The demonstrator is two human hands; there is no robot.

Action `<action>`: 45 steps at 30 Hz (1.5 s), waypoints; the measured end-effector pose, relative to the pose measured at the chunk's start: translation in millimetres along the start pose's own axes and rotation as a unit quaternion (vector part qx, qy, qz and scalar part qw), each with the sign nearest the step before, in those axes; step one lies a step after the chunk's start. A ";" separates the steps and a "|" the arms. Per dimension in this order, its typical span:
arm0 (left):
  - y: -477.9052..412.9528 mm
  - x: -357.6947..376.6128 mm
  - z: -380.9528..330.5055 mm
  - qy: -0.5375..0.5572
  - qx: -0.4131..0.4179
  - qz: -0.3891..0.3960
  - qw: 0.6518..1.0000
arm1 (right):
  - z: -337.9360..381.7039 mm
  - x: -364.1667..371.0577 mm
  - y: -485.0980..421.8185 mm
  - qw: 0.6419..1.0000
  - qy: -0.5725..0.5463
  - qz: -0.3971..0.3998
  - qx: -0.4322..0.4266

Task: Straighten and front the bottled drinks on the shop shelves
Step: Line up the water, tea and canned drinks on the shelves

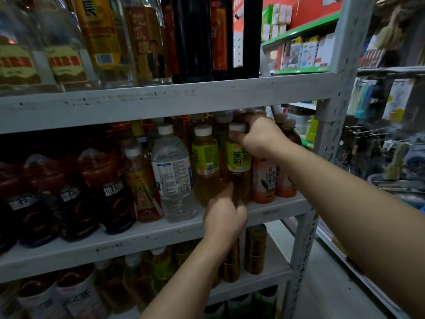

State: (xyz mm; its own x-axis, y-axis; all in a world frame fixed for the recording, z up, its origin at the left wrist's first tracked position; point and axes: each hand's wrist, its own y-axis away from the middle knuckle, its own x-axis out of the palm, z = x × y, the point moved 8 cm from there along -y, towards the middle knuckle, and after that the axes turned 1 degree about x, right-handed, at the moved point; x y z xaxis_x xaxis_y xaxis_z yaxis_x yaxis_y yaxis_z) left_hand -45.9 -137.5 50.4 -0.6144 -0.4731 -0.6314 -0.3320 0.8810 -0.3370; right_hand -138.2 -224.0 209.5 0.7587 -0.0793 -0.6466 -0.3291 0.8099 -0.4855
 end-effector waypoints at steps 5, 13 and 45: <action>2.1 -8.7 6.3 0.003 -0.020 0.016 1.000 | 3.7 -2.8 2.2 1.000 0.010 -0.006 0.023; 22.3 -60.4 13.8 0.031 0.025 -0.115 0.993 | 80.6 19.5 38.0 0.933 0.264 -0.190 -0.153; 37.0 -123.3 67.9 -0.032 0.007 -0.190 0.981 | 87.3 34.3 24.8 0.983 0.170 -0.053 -0.048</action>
State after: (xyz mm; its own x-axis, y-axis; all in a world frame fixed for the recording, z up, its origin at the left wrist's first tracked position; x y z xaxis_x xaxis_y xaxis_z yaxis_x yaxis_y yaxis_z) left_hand 66.2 -46.4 68.3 -0.4010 -0.7673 -0.5005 -0.5193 0.6405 -0.5658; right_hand -71.2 -155.9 226.6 0.5651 -0.3638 -0.7405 -0.3214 0.7295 -0.6037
